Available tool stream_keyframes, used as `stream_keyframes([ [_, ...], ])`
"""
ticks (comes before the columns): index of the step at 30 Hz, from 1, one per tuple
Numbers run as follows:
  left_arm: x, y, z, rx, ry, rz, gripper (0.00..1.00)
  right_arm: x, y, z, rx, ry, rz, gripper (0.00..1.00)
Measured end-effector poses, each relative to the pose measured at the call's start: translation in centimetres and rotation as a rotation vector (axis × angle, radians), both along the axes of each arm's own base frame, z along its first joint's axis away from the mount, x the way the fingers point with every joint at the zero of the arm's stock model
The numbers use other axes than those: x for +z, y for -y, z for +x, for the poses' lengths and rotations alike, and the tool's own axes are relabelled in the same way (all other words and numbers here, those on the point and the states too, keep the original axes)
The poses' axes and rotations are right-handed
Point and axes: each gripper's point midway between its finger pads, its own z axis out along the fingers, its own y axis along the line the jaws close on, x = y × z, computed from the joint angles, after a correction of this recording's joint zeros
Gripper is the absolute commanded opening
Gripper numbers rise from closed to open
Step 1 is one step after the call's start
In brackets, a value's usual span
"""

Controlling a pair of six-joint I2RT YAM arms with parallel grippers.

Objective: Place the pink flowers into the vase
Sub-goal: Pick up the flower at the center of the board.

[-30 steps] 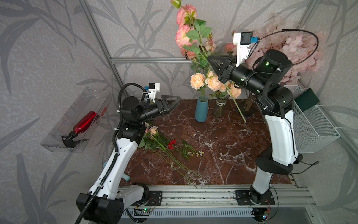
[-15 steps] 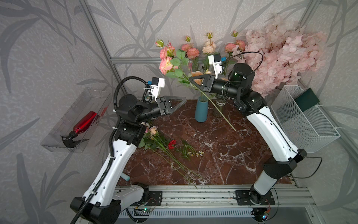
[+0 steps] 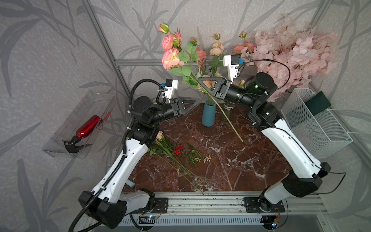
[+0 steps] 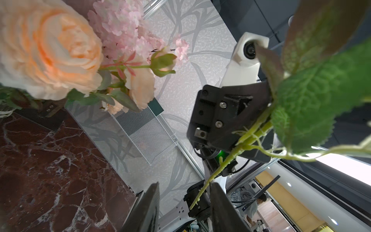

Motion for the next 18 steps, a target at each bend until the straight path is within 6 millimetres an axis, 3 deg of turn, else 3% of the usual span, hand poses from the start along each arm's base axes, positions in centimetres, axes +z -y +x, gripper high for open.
stream_keyframes([
  [5, 0.0, 1.9, -0.9, -0.069, -0.001, -0.014, 0.44, -1.3, -0.7, 0.9, -0.056, -0.007, -0.004, 0.0],
  [18, -1.4, 4.7, -1.4, -0.146, -0.032, -0.002, 0.42, 1.7, 1.8, 0.3, -0.17, 0.088, 0.111, 0.0],
])
